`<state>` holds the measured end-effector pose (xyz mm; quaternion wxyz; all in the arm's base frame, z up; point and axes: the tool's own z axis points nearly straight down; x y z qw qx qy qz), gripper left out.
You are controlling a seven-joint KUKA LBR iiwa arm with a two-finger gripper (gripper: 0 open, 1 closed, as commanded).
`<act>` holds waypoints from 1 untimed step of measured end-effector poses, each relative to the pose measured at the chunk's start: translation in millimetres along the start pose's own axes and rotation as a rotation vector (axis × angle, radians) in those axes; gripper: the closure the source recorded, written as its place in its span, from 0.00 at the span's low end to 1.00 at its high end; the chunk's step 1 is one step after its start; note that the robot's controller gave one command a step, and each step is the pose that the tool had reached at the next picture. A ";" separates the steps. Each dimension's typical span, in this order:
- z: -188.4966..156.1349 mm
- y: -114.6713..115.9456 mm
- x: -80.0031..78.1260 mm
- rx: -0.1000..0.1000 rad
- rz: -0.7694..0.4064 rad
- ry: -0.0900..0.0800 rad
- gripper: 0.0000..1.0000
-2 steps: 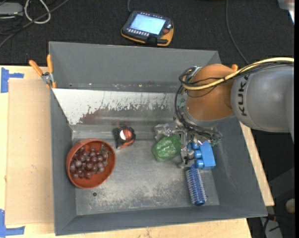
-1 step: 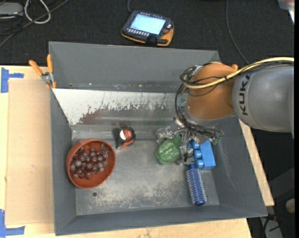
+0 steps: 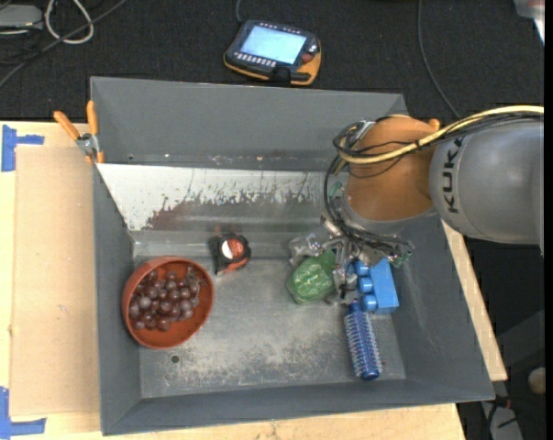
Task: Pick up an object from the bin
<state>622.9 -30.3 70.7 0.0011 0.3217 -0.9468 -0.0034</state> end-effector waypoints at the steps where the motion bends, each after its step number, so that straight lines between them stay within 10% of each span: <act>1: -35.4 2.8 1.7 -0.006 0.000 0.008 1.00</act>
Offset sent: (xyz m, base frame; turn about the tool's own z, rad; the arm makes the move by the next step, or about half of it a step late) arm -0.0036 0.0007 0.0220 0.0000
